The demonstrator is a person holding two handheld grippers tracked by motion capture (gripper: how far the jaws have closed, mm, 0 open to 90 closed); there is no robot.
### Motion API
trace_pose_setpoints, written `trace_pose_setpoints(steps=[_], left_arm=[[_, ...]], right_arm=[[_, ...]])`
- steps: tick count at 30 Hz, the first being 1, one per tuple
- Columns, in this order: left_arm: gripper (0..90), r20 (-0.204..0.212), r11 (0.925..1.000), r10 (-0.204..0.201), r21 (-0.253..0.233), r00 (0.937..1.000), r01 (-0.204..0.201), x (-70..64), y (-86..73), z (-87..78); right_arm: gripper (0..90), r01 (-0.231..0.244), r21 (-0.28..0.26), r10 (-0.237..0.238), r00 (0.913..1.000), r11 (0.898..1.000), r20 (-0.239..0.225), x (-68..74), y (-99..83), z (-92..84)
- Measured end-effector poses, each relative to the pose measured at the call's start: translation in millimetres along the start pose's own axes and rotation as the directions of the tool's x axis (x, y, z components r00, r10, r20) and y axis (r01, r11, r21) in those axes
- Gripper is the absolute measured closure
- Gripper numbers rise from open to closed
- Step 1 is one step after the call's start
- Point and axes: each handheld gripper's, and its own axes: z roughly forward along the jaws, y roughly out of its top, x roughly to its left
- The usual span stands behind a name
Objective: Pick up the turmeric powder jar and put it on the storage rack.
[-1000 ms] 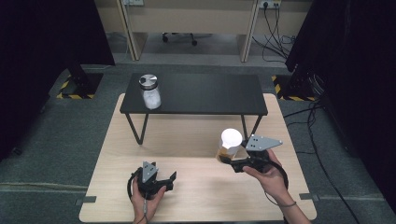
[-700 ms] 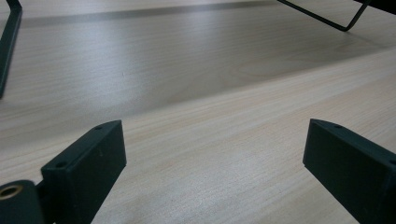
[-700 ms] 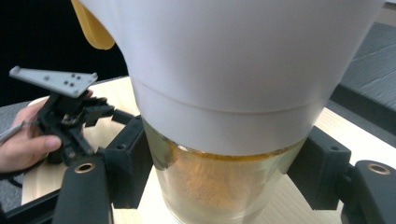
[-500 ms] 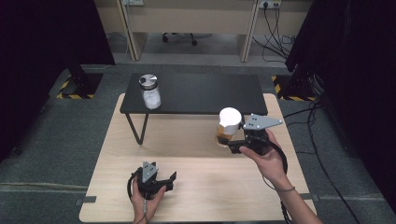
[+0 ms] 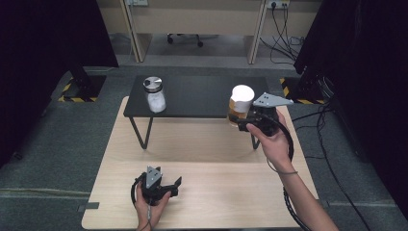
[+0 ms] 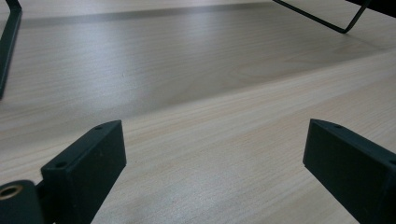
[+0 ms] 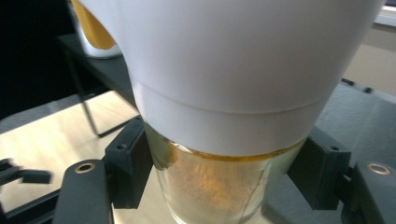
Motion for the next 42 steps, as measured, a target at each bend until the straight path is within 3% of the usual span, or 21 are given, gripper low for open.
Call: trace_pose_setpoints(steps=[9, 14, 27, 42], left_arm=[[5.4, -0.002, 1.0000, -0.001, -0.002, 1.0000, 0.001, 0.8, -0.2, -0.2], [5.4, -0.004, 1.0000, -0.005, -0.004, 1.0000, 0.005, 1.2, -0.5, -0.1], [5.4, -0.006, 1.0000, -0.001, -0.002, 1.0000, 0.001, 0.6, -0.1, 0.0], [5.4, -0.006, 1.0000, 0.002, -0.001, 1.0000, -0.002, 0.5, 0.1, 0.1]], right_arm=[[30.8, -0.058, -0.006, 0.059, 0.9931, 0.998, 0.102, -2.2, 7.0, 18.4], [30.8, -0.061, 0.013, 0.059, 0.9893, 0.998, 0.134, -4.3, 14.6, 26.4], [30.7, -0.084, 0.026, 0.079, 0.9854, 0.996, 0.151, -4.6, 19.8, 36.2], [30.0, -0.109, -0.027, 0.112, 0.9821, 0.994, 0.151, -3.8, 7.6, 35.6]])
